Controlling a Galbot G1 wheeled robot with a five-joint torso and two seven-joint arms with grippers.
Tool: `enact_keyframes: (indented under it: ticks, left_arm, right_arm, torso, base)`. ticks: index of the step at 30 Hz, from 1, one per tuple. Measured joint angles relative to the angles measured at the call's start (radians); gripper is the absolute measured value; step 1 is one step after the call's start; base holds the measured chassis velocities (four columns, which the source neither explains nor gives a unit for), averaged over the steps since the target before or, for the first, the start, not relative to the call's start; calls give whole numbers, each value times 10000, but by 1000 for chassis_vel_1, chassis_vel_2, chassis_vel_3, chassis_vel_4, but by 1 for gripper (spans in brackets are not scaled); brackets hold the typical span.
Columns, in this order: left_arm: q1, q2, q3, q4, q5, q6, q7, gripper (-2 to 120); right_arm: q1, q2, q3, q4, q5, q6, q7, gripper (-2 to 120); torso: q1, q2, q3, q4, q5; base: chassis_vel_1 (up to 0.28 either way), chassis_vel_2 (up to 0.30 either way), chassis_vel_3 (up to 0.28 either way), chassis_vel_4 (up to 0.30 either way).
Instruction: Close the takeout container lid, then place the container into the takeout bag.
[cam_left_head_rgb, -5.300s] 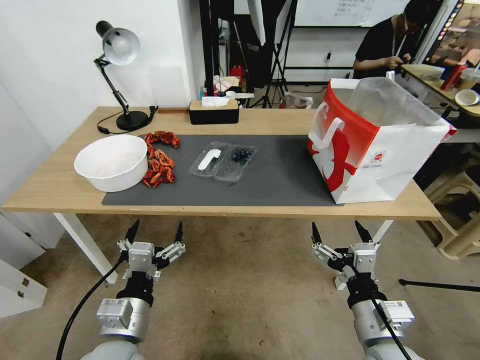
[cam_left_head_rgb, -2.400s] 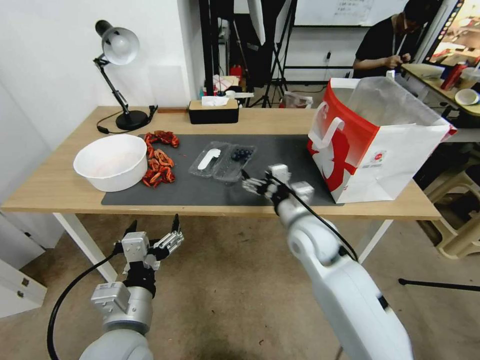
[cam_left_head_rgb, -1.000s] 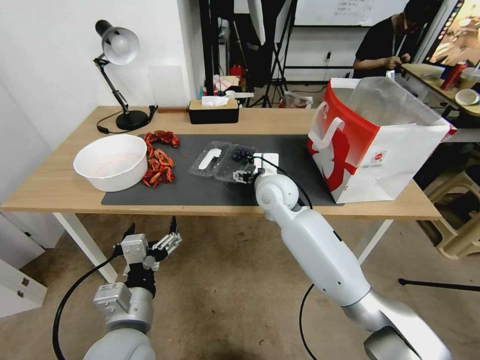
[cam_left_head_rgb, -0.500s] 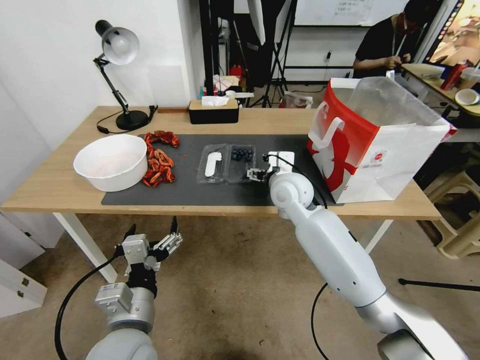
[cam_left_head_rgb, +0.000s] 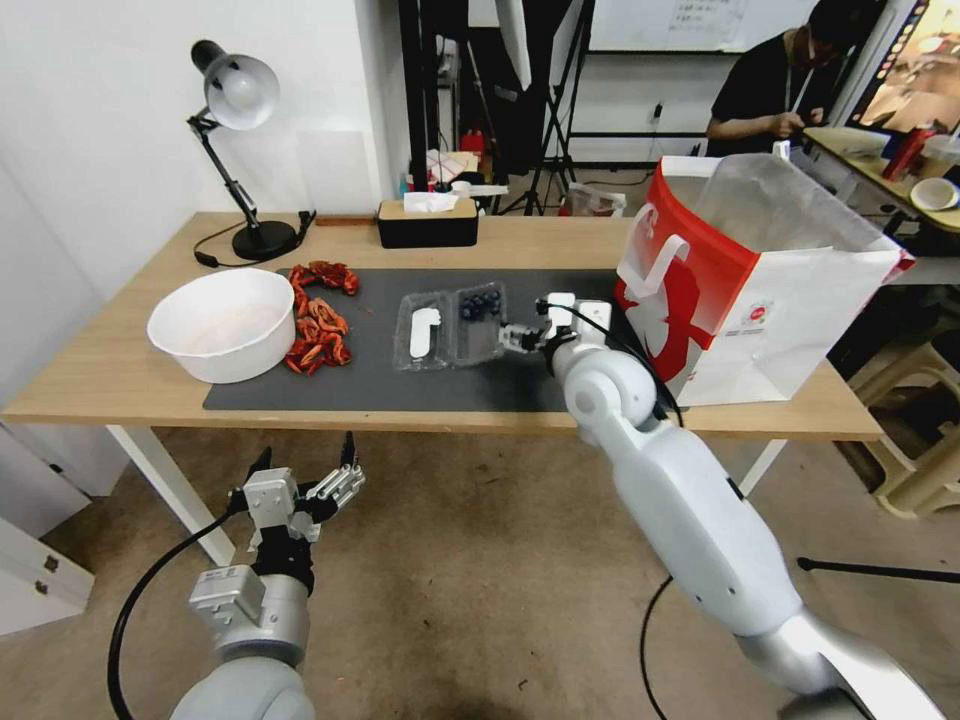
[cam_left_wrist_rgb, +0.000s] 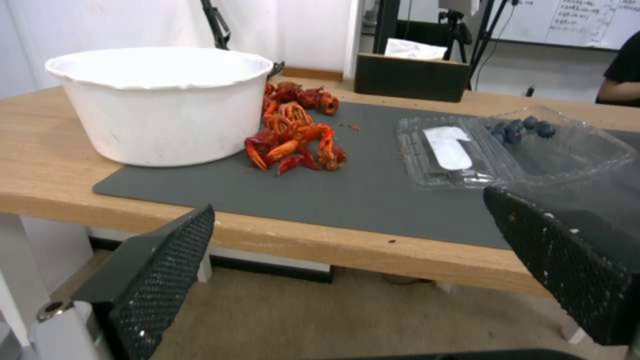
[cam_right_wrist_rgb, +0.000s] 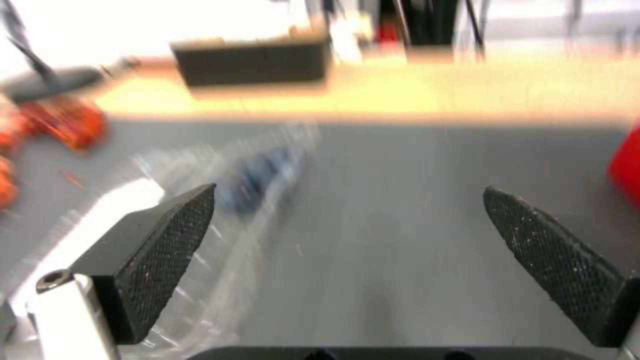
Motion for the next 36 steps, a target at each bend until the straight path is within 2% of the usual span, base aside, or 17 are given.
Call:
enact_keyframes:
  ticks: [1,2,3,6,11,14,15,21,25,36]
  left_arm:
    - [6,4,6,-35,-28,-1,0,100]
    - [12,11,10,-48,-35,-1,0,100]
    - [12,11,10,-48,-35,-1,0,100]
    - [20,99,34,-52,-77,-31,17,100]
    - [9,159,56,-43,-131,-43,19,100]
    - [-6,216,120,-41,-220,-43,16,100]
    - [-6,216,120,-41,-220,-43,16,100]
    - [-23,284,285,4,-293,11,28,100]
    - [-29,341,299,75,-353,20,48,100]
    - [-171,525,325,209,-758,35,178,100]
  right_arm:
    - [-846,-334,280,651,-675,896,-856,100]
    - [-1384,-488,470,999,-947,1389,-1255,100]
    - [-1384,-488,470,999,-947,1389,-1255,100]
    - [-3061,-871,1267,2009,-1710,2591,-1987,100]
    - [-4409,-1109,1886,2700,-2103,3295,-2363,100]
    - [-6003,-1228,2506,3305,-2497,4302,-2815,100]
    - [-6003,-1228,2506,3305,-2497,4302,-2815,100]
    - [-8009,-766,3307,3693,-3356,5759,-3344,100]
    - [-8922,-327,3427,3719,-3908,6314,-3460,100]
    - [-10123,440,3318,3742,-4533,7008,-3409,100]
  torso:
    - [0,0,-2,-2,0]
    - [-1,0,-1,-5,1]
    - [-1,0,-1,-5,1]
    - [-2,1,-2,-3,0]
    - [-2,1,-1,-2,-2]
    - [-2,1,-1,-1,-1]
    - [-2,1,-1,-1,-1]
    - [-1,1,0,-2,-2]
    - [0,1,1,-1,-2]
    - [0,1,0,-1,-2]
  base:
    - [0,0,0,0]
    - [0,0,0,0]
    - [0,0,0,0]
    - [0,0,0,0]
    - [0,0,0,0]
    - [0,0,0,0]
    - [0,0,0,0]
    - [0,0,0,0]
    - [0,0,0,0]
    - [0,0,0,0]
